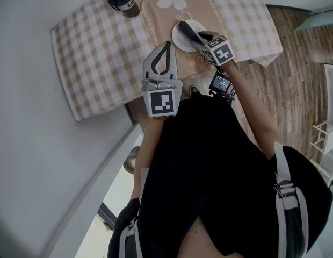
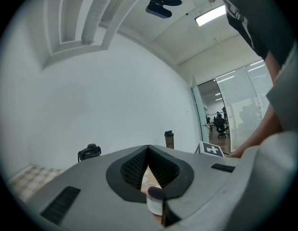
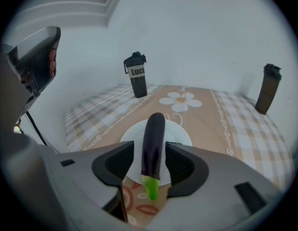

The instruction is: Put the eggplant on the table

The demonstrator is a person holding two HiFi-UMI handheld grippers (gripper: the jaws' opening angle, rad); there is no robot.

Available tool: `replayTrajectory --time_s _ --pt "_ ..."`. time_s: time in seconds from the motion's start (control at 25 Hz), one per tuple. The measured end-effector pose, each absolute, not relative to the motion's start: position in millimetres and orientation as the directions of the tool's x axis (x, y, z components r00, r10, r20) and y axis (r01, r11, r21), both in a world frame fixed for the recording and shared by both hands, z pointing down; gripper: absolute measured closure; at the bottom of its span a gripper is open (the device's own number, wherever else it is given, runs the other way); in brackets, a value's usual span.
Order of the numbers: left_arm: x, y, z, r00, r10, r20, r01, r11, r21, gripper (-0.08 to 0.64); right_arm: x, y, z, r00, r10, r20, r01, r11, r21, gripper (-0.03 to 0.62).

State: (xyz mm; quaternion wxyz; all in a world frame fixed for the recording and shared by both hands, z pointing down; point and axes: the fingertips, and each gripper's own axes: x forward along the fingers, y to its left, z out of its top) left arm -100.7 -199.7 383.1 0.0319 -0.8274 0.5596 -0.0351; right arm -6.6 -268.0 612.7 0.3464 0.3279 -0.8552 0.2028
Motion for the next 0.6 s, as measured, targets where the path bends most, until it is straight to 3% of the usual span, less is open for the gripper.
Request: replayTrajectory --time_s 0.6 --pt "-82 -205 376 0.421 -0.907 0.009 -0.902 -0.420 -0.097 0.557 -5 -284 531 -0.589 -0.529 0.611 -0.705 0.706 -0.069 0.379"
